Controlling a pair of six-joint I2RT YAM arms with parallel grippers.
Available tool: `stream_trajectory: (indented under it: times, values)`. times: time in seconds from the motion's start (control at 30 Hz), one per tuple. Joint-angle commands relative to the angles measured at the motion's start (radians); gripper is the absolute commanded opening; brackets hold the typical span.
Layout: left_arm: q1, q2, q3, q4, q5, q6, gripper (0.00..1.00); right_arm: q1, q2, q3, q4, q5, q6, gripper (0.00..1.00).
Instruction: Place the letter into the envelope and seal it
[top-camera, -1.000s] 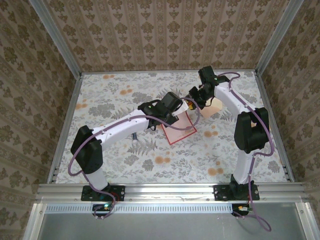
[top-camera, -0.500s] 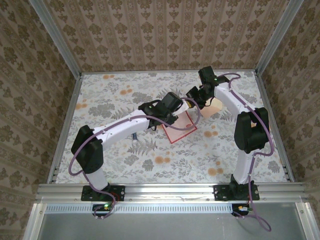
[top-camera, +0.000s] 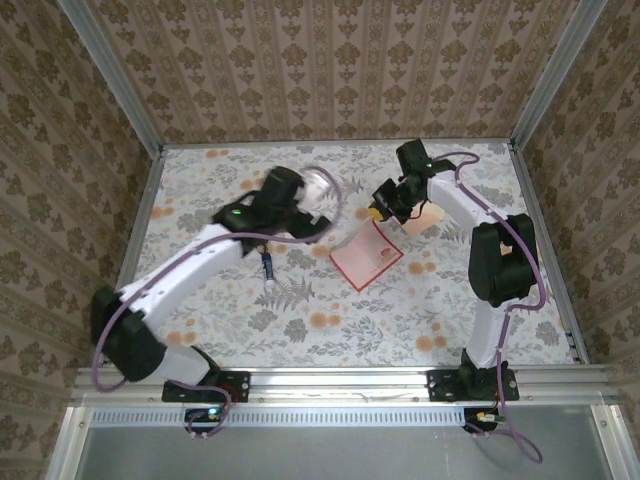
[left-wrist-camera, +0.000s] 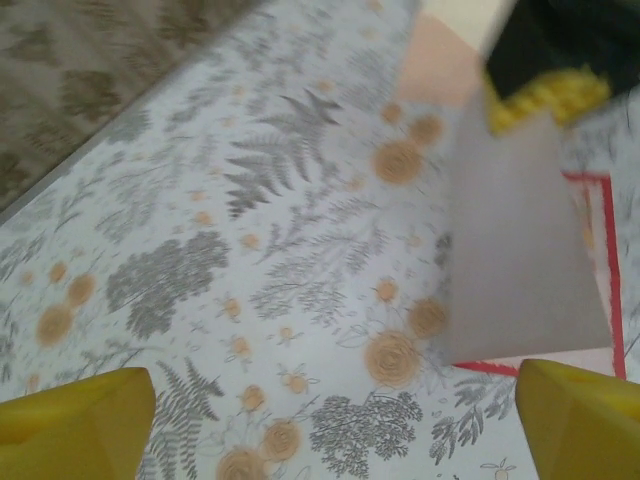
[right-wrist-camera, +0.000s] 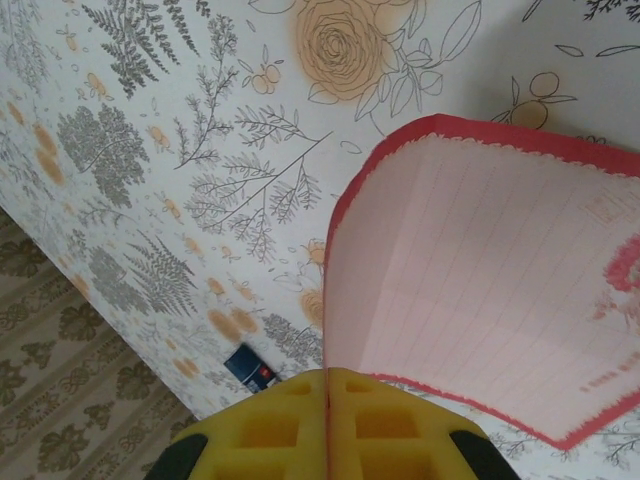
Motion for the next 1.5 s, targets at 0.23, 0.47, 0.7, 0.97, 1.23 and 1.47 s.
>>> stream_trajectory:
  times: [0.23,0.47,0.7,0.97,1.23,1.47]
  values:
    - [0.333,-0.072,-0.104,0.043,0.543,-0.273,1.00,0.006,-0.169,-0.130,0.225,-0.079,-0.190,0.00]
    - [0.388,0.019,-0.141,0.166,0.798,-0.369,1.00,0.004,-0.228,-0.156,0.317,-0.212,-0.258,0.00]
    - [0.390,0.116,-0.141,0.287,0.890,-0.440,1.00,0.005,-0.225,-0.158,0.365,-0.315,-0.272,0.00]
    - [0.385,0.208,-0.167,0.442,0.955,-0.517,1.00,0.008,-0.235,-0.179,0.511,-0.430,-0.218,0.00]
    - [0.371,0.299,-0.113,0.519,1.001,-0.536,1.00,0.022,-0.249,-0.161,0.591,-0.491,-0.181,0.00]
    - [0.362,0.341,-0.088,0.633,1.090,-0.591,1.00,0.033,-0.255,-0.145,0.617,-0.508,-0.176,0.00]
